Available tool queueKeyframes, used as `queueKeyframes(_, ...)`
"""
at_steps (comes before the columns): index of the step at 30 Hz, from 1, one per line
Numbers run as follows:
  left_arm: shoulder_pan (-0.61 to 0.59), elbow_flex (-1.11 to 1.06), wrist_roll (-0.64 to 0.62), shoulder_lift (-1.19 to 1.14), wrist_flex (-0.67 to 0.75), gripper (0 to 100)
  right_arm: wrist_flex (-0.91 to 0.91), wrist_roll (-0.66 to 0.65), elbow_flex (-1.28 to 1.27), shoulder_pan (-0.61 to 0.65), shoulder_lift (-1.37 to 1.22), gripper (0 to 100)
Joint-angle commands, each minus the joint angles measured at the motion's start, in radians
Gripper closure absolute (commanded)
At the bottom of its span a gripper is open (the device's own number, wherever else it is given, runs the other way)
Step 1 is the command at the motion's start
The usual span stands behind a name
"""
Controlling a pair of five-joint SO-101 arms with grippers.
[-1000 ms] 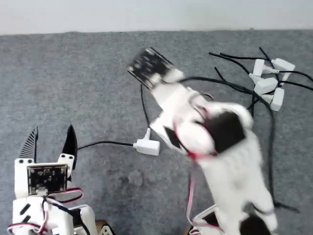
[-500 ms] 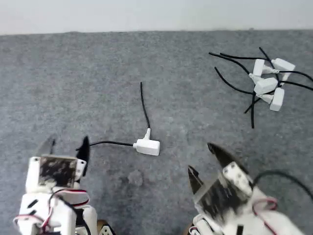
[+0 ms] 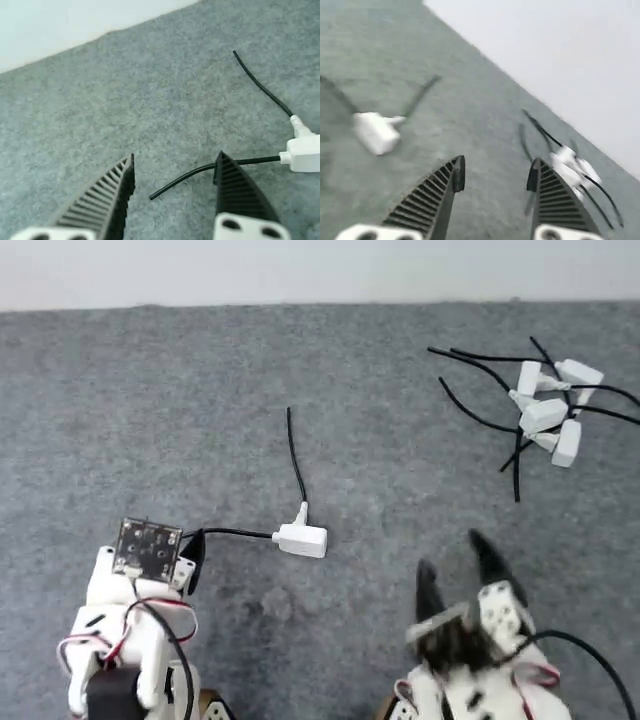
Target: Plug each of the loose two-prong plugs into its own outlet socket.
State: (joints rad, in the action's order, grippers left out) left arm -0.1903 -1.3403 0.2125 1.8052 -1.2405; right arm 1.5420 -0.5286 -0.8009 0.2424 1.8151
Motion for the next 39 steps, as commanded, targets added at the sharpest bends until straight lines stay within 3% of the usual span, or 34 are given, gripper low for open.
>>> queueKeyframes(1,0.003,-0.162,0.018,0.012,0.146,76,-0.240,-0.037,-0.255,-0.246,0.001,79.4)
queueKeyframes(6,0.003,-0.331,0.018,0.012,0.275,76,-0.332,0.006,-0.542,-0.286,0.001,79.4)
queueKeyframes(12,0.028,-0.337,0.018,0.012,0.210,76,-0.360,0.190,-0.683,-0.268,0.001,79.0)
queueKeyframes(17,0.135,-0.341,0.020,0.012,0.146,76,-0.424,0.187,-0.819,-0.173,0.001,79.0)
queueKeyframes(24,0.160,-0.341,0.114,0.011,0.097,80,-0.441,0.184,-0.881,-0.168,0.001,79.0)
queueKeyframes(31,0.157,-0.341,0.126,0.011,0.098,80,-0.349,0.055,-0.881,-0.173,-0.001,79.1)
queueKeyframes(39,0.152,-0.341,0.126,0.011,0.097,80,-0.223,0.038,-0.881,-0.177,-0.001,79.1)
